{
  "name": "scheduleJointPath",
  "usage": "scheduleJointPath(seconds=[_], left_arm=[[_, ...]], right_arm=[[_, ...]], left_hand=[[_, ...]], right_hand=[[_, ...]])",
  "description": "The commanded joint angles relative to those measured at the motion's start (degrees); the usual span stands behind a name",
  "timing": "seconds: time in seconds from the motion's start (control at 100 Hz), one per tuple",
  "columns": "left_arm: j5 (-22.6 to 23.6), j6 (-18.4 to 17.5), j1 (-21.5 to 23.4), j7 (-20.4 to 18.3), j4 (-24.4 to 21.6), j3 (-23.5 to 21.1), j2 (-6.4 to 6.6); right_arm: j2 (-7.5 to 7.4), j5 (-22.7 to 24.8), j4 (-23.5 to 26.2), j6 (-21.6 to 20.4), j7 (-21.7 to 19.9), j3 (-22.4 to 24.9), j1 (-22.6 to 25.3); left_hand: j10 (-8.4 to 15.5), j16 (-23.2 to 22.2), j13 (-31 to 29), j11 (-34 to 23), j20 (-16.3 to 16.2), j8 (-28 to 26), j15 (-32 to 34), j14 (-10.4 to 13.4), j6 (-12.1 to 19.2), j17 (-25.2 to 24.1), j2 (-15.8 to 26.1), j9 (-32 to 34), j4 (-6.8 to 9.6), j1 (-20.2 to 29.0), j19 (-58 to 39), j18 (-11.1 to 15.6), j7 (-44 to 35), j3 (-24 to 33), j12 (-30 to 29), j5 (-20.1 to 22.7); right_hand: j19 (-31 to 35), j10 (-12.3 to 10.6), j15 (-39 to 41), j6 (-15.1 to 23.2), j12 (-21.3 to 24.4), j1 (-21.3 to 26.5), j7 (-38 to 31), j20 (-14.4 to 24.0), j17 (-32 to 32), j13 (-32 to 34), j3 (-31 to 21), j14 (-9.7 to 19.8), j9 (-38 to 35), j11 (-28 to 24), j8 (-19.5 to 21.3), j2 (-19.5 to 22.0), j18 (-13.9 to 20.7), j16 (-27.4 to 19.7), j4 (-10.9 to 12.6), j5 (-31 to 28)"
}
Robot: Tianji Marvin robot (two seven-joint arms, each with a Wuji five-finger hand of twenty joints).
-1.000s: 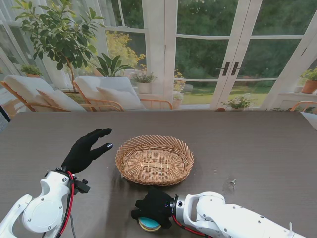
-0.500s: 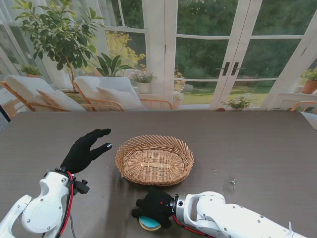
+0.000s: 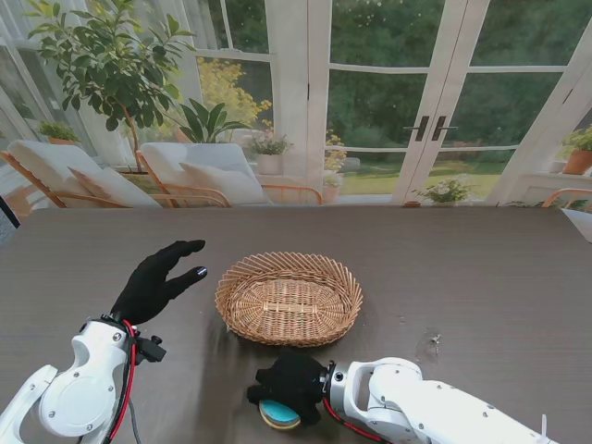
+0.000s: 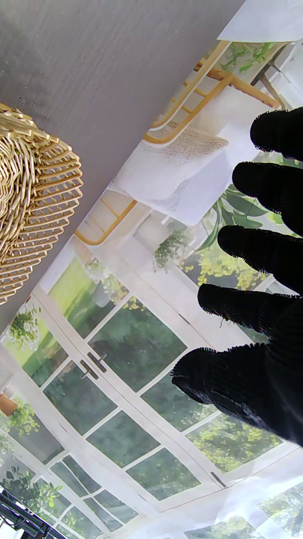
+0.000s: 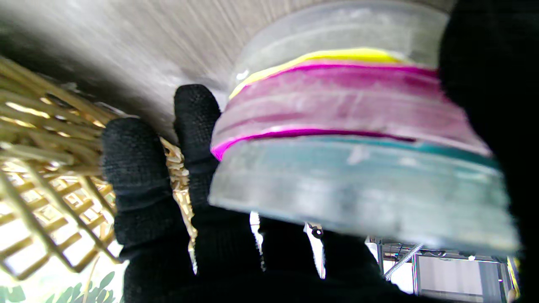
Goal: Stack culture dishes into a storage basket
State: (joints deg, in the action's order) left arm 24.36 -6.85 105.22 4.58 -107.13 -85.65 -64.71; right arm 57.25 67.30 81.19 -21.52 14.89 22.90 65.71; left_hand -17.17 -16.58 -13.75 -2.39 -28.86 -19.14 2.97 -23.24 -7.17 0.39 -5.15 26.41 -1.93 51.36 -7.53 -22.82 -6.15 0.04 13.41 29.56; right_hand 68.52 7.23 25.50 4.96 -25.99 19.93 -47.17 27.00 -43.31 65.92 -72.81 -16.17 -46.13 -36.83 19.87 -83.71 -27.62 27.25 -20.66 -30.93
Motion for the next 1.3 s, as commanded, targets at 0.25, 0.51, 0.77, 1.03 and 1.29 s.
scheduleJointPath(seconds=[0.25, 0.51, 0.77, 1.03, 1.29], left_arm=[[0.15, 0.26, 0.44, -0.87, -0.46, -0.31, -0.28], [0.21, 0.13, 0.53, -0.71, -0.45, -0.45, -0.31], [0.28, 0.27, 0.64, -0.39, -0.57, -0.44, -0.38], [0.11, 0.39, 0.8, -0.47, -0.67, -0.59, -0.38], [0.12, 0.48, 1.07, -0.23, -0.82, -0.78, -0.44]], right_arm=[[-0.11, 0.38, -1.11, -0.13, -1.01, -0.73, 0.56], [0.03, 0.02, -1.29, -0.37, -1.01, -0.04, 1.04], [0.25, -0.48, -1.71, -0.65, -0.6, 0.6, 1.52], [0.35, -0.73, -1.4, -1.21, -1.05, 2.43, 2.59], [0.26, -0.57, -1.05, -1.4, -1.46, 2.81, 2.81]], left_hand=[[0.0, -0.22, -1.46, 0.0, -0.49, -0.21, 0.26, -0.41, 1.89, 0.12, 2.47, -0.63, 1.36, 1.54, -0.18, -0.62, -0.12, -0.97, 0.38, 0.36], [0.05, -0.21, -1.42, 0.03, -0.47, -0.2, 0.25, -0.41, 1.73, 0.1, 2.47, -0.7, 1.37, 1.53, -0.15, -0.69, -0.07, -0.95, 0.37, 0.21], [-0.02, -0.21, -1.44, 0.01, -0.46, -0.19, 0.26, -0.38, 1.75, 0.12, 2.46, -0.67, 1.37, 1.53, -0.15, -0.76, -0.07, -0.95, 0.37, 0.24], [0.04, -0.21, -1.42, 0.01, -0.45, -0.2, 0.26, -0.48, 1.76, 0.14, 2.47, -0.69, 1.38, 1.55, -0.15, -0.76, -0.1, -0.94, 0.36, 0.32], [0.12, -0.22, -1.46, 0.02, -0.44, -0.21, 0.27, -0.45, 1.78, 0.19, 2.47, -0.66, 1.37, 1.53, -0.16, -0.78, -0.13, -0.96, 0.37, 0.39]], right_hand=[[2.25, -7.04, 3.69, -0.58, -6.56, 12.26, -16.12, -1.49, -12.37, 5.83, -9.66, 8.96, -11.3, -8.7, 5.55, 11.2, 0.87, 0.82, 4.99, -13.93], [2.25, -6.94, 3.69, -0.62, -6.68, 12.61, -16.09, -1.37, -12.3, 5.7, -9.8, 8.84, -11.1, -8.59, 5.57, 11.33, 0.69, 0.86, 4.62, -13.67], [2.34, -6.84, 3.73, -0.76, -6.76, 12.81, -16.13, -1.21, -12.4, 5.64, -9.87, 8.87, -10.85, -8.57, 5.61, 11.47, 0.95, 0.94, 4.76, -13.52], [2.68, -6.63, 3.86, -0.84, -6.81, 13.56, -16.15, -0.85, -12.62, 5.71, -9.78, 8.85, -11.11, -8.57, 5.61, 11.36, 1.06, 1.07, 3.87, -13.8], [2.67, -6.65, 3.78, -0.82, -6.93, 13.49, -16.01, -0.62, -12.65, 5.6, -9.92, 8.67, -10.92, -8.52, 5.55, 11.55, 1.22, 1.1, 3.84, -13.76]])
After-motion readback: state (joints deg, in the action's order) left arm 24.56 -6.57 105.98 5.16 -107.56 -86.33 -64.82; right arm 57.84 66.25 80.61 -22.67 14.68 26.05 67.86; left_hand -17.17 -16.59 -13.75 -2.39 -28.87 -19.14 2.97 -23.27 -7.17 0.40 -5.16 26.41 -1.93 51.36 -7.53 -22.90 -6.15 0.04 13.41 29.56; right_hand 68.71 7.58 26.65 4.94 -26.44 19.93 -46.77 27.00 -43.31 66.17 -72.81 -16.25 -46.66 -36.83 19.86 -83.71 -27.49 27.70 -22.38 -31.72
